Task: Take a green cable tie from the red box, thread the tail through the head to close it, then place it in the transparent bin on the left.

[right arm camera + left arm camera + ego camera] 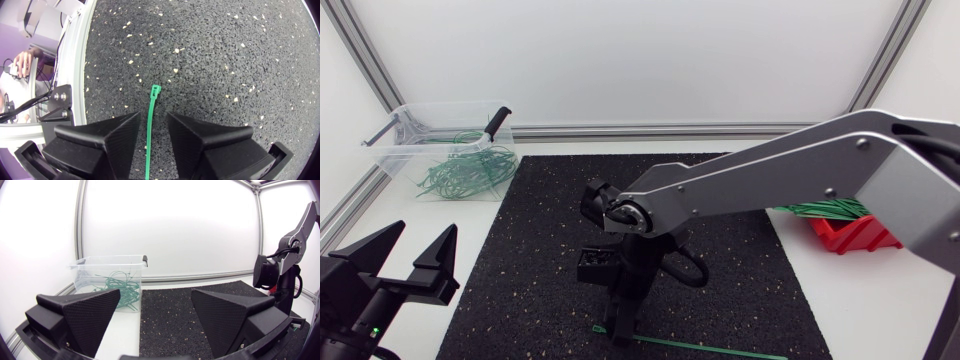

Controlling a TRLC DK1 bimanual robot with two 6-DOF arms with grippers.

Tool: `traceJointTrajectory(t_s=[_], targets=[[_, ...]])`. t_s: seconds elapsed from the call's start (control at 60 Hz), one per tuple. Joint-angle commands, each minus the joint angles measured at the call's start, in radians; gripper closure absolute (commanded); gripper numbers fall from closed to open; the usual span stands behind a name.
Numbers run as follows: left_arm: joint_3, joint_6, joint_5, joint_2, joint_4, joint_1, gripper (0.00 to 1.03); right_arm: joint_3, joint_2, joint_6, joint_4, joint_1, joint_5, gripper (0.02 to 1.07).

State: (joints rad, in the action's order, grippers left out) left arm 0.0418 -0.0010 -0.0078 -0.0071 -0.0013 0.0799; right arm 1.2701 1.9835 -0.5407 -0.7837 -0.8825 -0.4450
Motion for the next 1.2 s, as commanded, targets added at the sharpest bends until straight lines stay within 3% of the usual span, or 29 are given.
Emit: traceJointTrajectory(t_s=[0.0,0.167,0.3,0.65,0.85,1.183], targets=[[-0.020,-0.013,0.005,-0.005,-0.043,0.008,0.05,-0.006,0.031,-0.016,0.000,-0.021,-0.009,0.65],[-0.019,-0.013,0.005,-0.004,-0.045,0.008,0.05,-0.018,0.032,-0.013,0.001,-0.035,-0.008,0.66],[-0.019,-0.013,0.005,-0.005,-0.048,0.008,0.05,-0.029,0.035,-0.015,0.011,-0.035,-0.004,0.77],[-0.017,-0.013,0.005,-0.005,-0.051,0.009,0.05,-0.075,0.005,-0.022,0.015,-0.026,0.015,0.84],[-0.016,-0.013,0.005,-0.005,-0.051,0.009,0.05,-0.097,-0.028,-0.035,0.017,-0.026,0.029,1.01],[-0.016,-0.013,0.005,-0.005,-0.051,0.009,0.05,-0.133,-0.164,-0.025,0.011,-0.049,0.108,1.01]])
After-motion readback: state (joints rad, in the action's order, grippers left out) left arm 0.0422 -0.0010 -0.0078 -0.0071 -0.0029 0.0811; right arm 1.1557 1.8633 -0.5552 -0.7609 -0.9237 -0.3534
